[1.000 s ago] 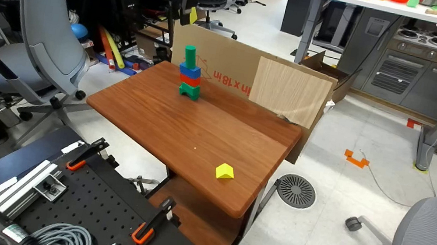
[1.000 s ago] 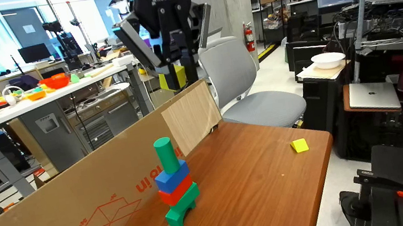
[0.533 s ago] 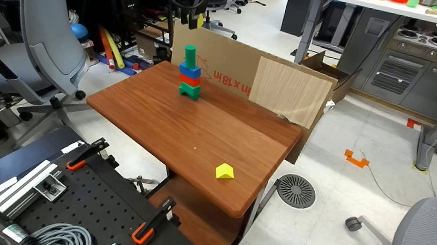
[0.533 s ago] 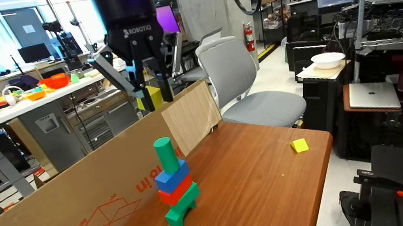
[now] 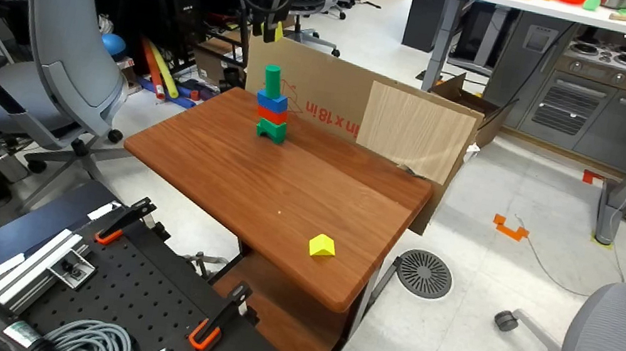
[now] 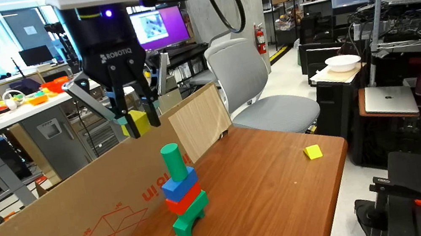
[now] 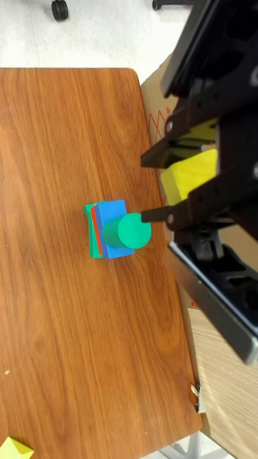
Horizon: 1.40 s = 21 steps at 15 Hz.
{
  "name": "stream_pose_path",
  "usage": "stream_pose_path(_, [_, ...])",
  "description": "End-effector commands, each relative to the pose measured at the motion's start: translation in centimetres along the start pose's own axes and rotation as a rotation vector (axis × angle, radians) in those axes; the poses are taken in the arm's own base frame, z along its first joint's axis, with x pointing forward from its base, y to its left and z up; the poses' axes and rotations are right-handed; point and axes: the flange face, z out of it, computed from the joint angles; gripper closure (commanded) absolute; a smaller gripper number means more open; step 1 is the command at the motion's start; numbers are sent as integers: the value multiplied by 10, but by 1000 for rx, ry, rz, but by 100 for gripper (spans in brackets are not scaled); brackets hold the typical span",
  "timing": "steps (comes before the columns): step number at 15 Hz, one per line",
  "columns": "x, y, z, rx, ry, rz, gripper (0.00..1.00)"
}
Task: Stack the yellow block on top of the green toy.
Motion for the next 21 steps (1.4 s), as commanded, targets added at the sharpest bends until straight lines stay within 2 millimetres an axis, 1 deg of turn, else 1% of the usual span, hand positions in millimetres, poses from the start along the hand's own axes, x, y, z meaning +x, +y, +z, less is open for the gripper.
stream_pose_path(1, [9,-7,-1,14,-50,35,92])
stream_pose_path(6, [13,-9,5,12,-102,70,92])
stream_pose_path(12, [22,0,19,5,-161,136,92])
stream_pose_path(16, [20,7,29,-10,-230,167,92])
stream_pose_path(21, [16,11,28,-24,-271,189,92])
